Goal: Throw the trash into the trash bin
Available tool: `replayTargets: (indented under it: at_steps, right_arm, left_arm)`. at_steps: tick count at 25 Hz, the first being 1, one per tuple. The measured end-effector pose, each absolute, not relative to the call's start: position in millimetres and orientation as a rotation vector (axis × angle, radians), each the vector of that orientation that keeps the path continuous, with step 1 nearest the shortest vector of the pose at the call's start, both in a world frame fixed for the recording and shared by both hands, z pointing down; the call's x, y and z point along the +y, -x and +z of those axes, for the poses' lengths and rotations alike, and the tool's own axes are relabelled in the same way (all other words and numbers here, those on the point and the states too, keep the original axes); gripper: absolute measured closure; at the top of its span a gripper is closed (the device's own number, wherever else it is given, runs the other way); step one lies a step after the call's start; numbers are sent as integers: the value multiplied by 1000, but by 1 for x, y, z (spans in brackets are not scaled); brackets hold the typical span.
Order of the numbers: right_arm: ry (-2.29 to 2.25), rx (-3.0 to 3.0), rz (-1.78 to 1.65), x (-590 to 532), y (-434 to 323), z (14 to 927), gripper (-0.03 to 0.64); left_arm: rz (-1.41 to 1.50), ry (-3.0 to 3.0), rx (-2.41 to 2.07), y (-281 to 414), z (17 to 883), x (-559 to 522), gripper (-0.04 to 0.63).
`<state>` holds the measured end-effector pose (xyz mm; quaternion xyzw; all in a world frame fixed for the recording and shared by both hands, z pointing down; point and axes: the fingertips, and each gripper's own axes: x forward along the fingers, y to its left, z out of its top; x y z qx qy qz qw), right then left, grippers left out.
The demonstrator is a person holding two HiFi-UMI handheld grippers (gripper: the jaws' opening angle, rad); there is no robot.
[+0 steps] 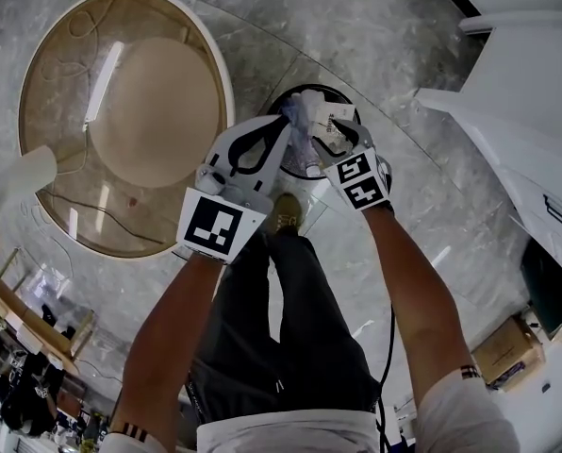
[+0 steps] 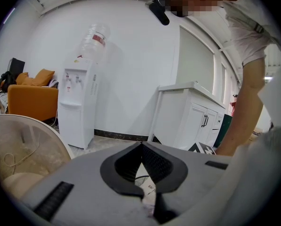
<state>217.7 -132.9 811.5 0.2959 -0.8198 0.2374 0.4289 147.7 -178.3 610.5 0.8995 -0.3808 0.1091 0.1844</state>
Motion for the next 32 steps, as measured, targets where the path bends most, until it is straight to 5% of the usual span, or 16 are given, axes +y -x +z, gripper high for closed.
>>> replayTargets:
  at_steps: [9,22,32]
  right_arm:
    - [-804,-2144,603,-131,-209,773,398]
    - [-1010,-2418,354,-152,-173,568,612]
    - [-1084,-2607,197,-128,-129,396,615]
  left_arm:
    - [283,-2531,-1081,-139,605,-170,595]
    - [208,-2555,-1156,-104,501,-144,595]
    - [137,-2622,-1249,-64,369,-114,595]
